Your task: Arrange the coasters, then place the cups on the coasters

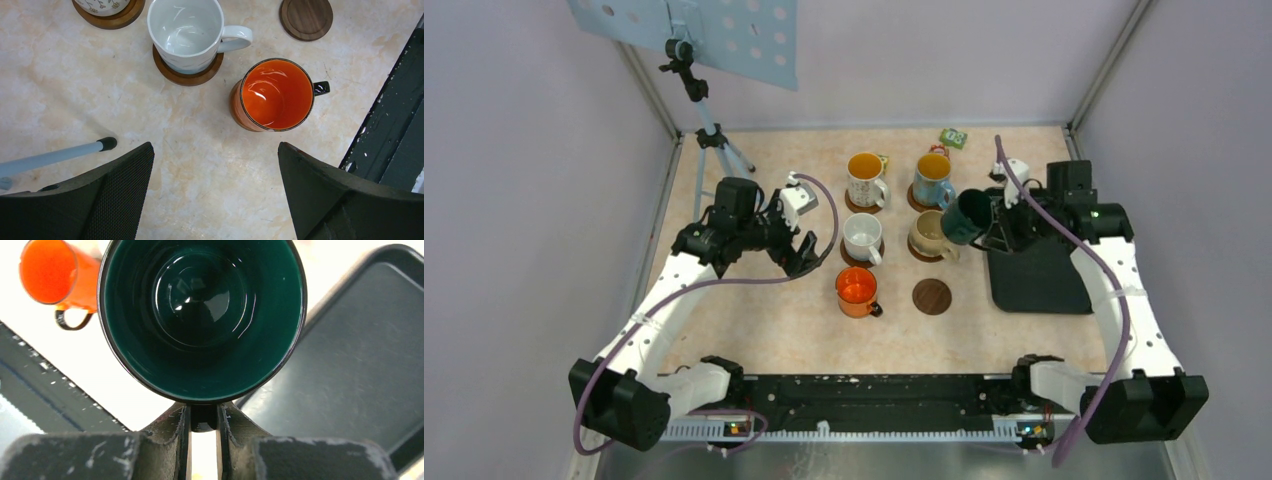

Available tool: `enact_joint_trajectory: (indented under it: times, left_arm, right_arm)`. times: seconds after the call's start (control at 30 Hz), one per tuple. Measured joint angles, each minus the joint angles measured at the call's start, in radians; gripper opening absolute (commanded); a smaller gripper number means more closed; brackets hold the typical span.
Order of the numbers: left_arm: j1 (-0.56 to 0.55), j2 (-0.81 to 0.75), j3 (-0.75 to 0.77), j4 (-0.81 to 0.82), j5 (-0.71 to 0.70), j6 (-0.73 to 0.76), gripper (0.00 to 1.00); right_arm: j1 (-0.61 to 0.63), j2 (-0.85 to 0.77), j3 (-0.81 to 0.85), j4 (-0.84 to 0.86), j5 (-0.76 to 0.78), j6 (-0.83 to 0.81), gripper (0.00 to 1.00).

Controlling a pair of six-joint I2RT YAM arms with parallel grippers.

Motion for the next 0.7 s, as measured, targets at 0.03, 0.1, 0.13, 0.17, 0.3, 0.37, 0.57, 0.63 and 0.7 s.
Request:
enact_joint_trajectory:
  times: [0.03, 0.1, 0.13, 0.17, 0.3, 0.37, 0.57, 0.63, 0.7]
  left_arm:
    - [0.000, 0.000, 0.000, 0.000, 0.002, -0.002, 0.99]
    - [0.000, 0.000, 0.000, 0.000, 0.005, -0.002, 0.99]
    - [0.000, 0.000, 0.000, 0.000, 0.005, -0.003, 0.99]
    - [0.000, 0.000, 0.000, 0.000, 0.005, -0.003, 0.99]
    - [0.000, 0.000, 0.000, 0.000, 0.005, -0.010, 0.99]
    - [0.000, 0.000, 0.000, 0.000, 0.005, -0.013, 0.99]
    - [0.000, 0.008, 0.000, 0.000, 0.009, -0.017, 0.99]
    - [0.000, 0.017, 0.000, -0.001, 0.014, -0.017, 0.99]
    - [0.000, 0.027, 0.000, -0.002, 0.019, -0.017, 0.99]
  right_arm:
    - [0.035, -0.006, -0.001, -0.006, -0.001, 0.015, 0.00]
    - [0.098, -0.013, -0.008, -0.006, 0.008, 0.044, 0.00]
    - [0.132, -0.017, -0.018, 0.000, 0.014, 0.057, 0.00]
    - [0.163, -0.020, -0.030, 0.006, 0.018, 0.067, 0.00]
    - [0.260, -0.032, -0.095, 0.011, 0.022, 0.096, 0.00]
    - [0.290, -0.038, -0.133, 0.019, 0.022, 0.103, 0.00]
    - [0.339, -0.065, -0.240, 0.038, 0.040, 0.106, 0.00]
    - [0.349, -0.070, -0.259, 0.059, 0.042, 0.106, 0.00]
    - [0.358, -0.074, -0.278, 0.092, 0.047, 0.108, 0.00]
